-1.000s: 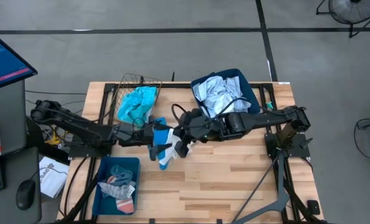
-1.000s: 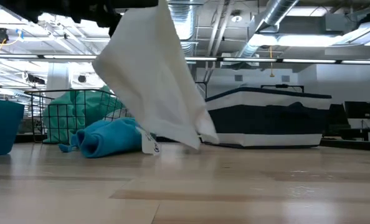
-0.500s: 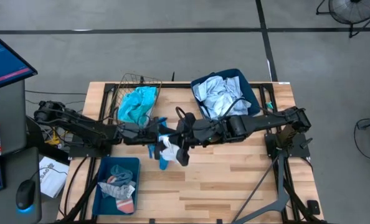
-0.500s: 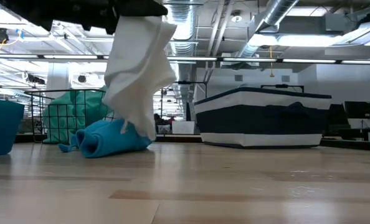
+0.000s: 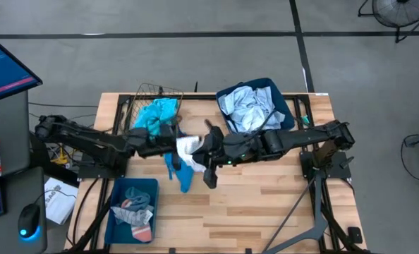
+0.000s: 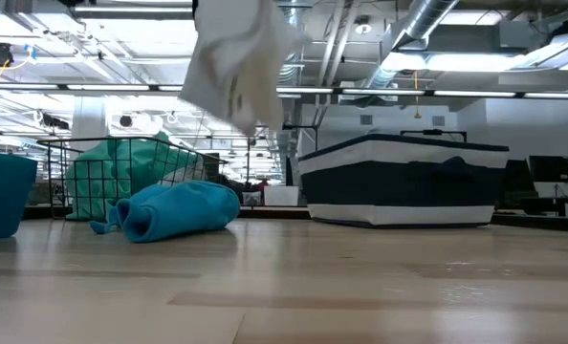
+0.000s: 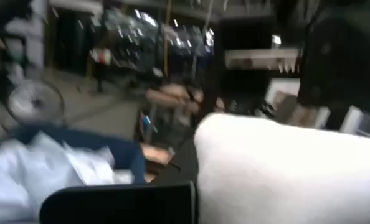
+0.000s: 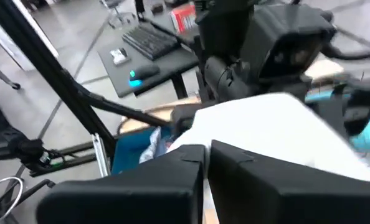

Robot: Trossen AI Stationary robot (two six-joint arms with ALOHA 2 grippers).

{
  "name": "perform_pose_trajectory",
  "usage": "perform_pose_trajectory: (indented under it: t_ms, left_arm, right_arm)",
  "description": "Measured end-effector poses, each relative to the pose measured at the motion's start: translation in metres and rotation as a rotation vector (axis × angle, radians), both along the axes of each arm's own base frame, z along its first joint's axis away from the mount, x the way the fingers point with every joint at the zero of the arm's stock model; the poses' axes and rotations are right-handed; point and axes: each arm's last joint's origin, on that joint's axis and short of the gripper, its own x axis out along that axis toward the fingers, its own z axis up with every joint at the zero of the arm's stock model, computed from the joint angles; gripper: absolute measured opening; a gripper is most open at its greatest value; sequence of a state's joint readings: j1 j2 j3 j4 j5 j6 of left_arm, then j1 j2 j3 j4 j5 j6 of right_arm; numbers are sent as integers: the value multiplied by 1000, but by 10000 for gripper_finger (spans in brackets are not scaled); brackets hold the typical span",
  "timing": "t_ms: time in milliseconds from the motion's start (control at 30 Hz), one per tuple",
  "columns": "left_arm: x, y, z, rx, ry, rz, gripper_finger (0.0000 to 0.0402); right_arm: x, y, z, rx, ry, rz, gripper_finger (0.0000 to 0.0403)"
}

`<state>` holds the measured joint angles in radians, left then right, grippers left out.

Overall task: Pick & Place Cloths
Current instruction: Put the white shorts into the brown wire basket

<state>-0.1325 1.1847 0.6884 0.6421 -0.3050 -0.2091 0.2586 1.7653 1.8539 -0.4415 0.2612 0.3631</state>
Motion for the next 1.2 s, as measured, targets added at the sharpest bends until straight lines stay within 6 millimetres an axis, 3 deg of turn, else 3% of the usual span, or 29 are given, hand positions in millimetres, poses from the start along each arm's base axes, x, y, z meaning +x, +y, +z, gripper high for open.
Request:
perform_pose_trajectory:
  t_ms: [100,300,467,633,933,1200]
  left_arm:
    - [-16,12,21,45,-26,87,1]
    - [-60,41,36,119,82,357,0]
    - [-90,61,47,225,143,633,0]
    - [-104,83,50,276,189,821,0]
    - [-100,129,30,193,314,1032,0]
    - [-85,154,-33,-17,626,1024,0]
  right_arm:
    - [-15,-6,18,-41,-37,10,22]
    - [-57,-19,56,-73,-120,-48,57]
    - [-84,-27,72,-103,-121,-102,71]
    - [-92,-29,75,-105,-114,-102,71]
    - [-81,-26,54,-85,14,-113,71]
    - [-78,-10,37,-44,128,-104,71]
